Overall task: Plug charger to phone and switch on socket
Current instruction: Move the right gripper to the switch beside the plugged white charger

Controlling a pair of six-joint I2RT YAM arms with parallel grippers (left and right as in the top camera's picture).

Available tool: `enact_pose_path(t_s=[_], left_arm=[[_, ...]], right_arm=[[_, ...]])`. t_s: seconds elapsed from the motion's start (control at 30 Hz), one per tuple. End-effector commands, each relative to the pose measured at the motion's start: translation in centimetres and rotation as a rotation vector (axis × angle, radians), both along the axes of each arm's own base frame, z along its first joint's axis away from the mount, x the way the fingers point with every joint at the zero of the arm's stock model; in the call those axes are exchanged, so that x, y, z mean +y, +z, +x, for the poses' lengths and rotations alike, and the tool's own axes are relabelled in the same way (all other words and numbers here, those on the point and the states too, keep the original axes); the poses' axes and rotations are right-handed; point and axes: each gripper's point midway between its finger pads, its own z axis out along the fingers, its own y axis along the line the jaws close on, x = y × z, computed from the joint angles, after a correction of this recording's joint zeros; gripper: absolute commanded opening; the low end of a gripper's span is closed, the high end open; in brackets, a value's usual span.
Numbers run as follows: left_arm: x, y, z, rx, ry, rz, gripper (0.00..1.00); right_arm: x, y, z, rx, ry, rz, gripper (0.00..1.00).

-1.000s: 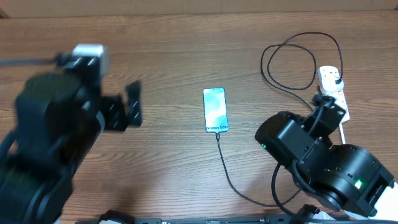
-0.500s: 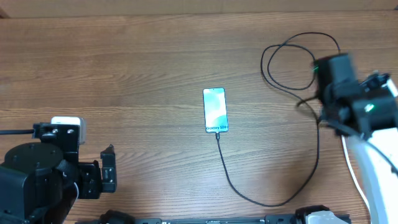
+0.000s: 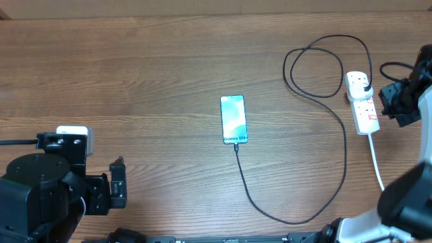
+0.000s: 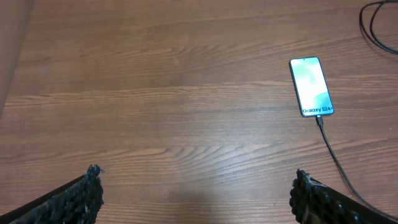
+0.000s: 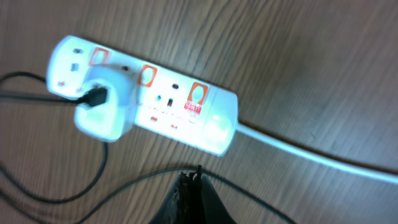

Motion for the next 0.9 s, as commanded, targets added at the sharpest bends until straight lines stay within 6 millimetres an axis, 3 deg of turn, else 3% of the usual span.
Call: enact_pose_path(t_s=[0.0, 0.23, 0.4, 0.87], left_arm=[[0.3, -0.1, 0.1, 0.002, 0.004, 0.019, 1.0], [0.3, -0.1, 0.1, 0.002, 0.004, 0.019, 1.0], [0.3, -0.1, 0.1, 0.002, 0.004, 0.019, 1.0], [0.3, -0.1, 0.1, 0.002, 0.004, 0.019, 1.0]], right_arm=[[0.1, -2.9, 1.4, -0.013, 0.058, 0.116, 0.04], [-1.3, -5.9, 3.9, -0.054, 0.072, 0.123, 0.04], [-1.9, -5.7, 5.2, -0.105, 0.077, 0.1, 0.04], [-2.9, -5.5, 6.2, -0.141, 0.07, 0.058, 0.04]])
